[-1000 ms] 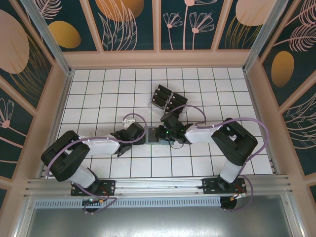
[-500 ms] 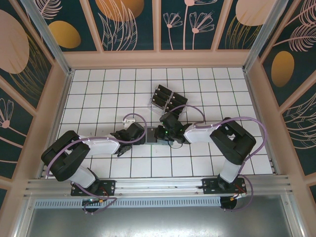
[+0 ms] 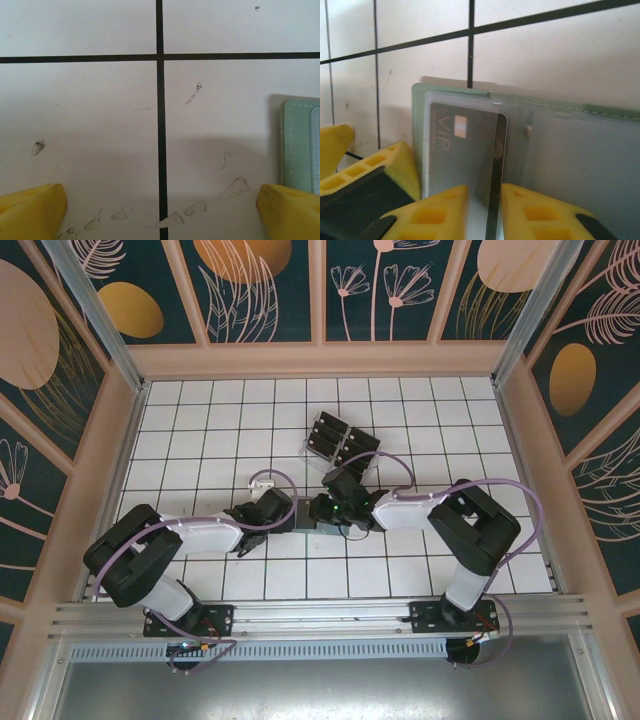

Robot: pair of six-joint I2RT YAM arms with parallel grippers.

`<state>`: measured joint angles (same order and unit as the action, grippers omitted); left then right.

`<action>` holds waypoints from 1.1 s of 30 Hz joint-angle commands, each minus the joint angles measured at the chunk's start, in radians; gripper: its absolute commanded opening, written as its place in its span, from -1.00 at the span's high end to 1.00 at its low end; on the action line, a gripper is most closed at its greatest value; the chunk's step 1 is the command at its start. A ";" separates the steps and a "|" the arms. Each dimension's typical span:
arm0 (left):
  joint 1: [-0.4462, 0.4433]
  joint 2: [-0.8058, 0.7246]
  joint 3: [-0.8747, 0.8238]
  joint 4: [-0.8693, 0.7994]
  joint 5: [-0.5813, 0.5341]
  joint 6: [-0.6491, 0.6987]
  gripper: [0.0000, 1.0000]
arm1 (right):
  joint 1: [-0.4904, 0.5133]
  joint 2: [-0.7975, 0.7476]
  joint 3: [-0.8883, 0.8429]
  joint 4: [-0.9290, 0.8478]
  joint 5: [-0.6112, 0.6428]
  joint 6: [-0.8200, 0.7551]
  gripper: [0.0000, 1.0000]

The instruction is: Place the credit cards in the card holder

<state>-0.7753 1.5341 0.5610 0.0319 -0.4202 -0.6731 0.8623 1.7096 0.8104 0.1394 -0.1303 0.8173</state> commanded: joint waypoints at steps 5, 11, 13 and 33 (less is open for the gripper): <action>0.005 -0.038 -0.003 -0.058 0.042 0.026 -0.97 | 0.002 -0.138 0.001 -0.074 0.064 -0.026 0.40; 0.004 -0.077 0.017 -0.097 0.019 0.030 -0.98 | -0.002 -0.145 -0.025 -0.046 0.044 -0.020 0.41; 0.004 -0.072 0.023 -0.102 0.014 0.032 -0.97 | 0.000 -0.134 -0.027 -0.036 0.040 -0.020 0.43; 0.004 0.014 0.005 -0.056 0.013 0.024 -0.97 | 0.001 -0.010 -0.028 0.022 0.003 -0.009 0.52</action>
<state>-0.7746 1.5158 0.5705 -0.0246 -0.4046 -0.6552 0.8631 1.6802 0.7895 0.1337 -0.1219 0.8097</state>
